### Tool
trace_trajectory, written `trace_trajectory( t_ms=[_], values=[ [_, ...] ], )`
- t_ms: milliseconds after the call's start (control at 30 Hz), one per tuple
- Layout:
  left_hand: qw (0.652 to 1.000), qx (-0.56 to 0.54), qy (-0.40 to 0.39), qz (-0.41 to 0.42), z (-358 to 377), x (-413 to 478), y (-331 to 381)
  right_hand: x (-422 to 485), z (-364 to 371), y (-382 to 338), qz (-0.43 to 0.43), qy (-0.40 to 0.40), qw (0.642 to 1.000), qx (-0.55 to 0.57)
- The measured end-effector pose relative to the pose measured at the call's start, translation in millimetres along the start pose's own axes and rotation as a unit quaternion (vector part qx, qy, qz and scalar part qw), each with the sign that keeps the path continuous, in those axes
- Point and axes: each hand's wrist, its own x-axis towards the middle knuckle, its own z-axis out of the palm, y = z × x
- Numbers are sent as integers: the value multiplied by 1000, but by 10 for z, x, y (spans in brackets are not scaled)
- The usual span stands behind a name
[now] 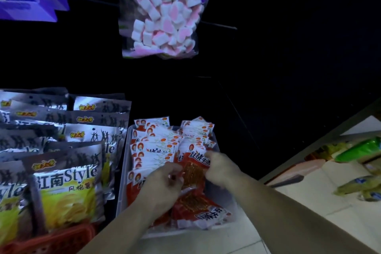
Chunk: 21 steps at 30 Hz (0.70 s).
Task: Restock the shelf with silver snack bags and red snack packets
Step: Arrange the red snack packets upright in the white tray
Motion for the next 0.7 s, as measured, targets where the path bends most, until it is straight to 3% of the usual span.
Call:
trace_trajectory(
  t_ms=[100,233,367,433,567,700],
  values=[
    [1000,-5,2,3,57,21,-100,118,110,76,19,44,999,-15],
    [1000,-12,6,-7,72,7,-174,221,165,168,41,55,989,134],
    [998,-43,20,-34,67,-15,-167,189,214,136,20,97,990,98],
    [996,-78,28,-44,47,-33,-142,168,178,93,-1,101,982,157],
    [984,-168,43,-45,-107,-132,114,-42,-192,-35,-64,176,937,295],
    [973,-213,82,40,-347,-269,505,-553,-607,-279,-120,69,872,470]
  ],
)
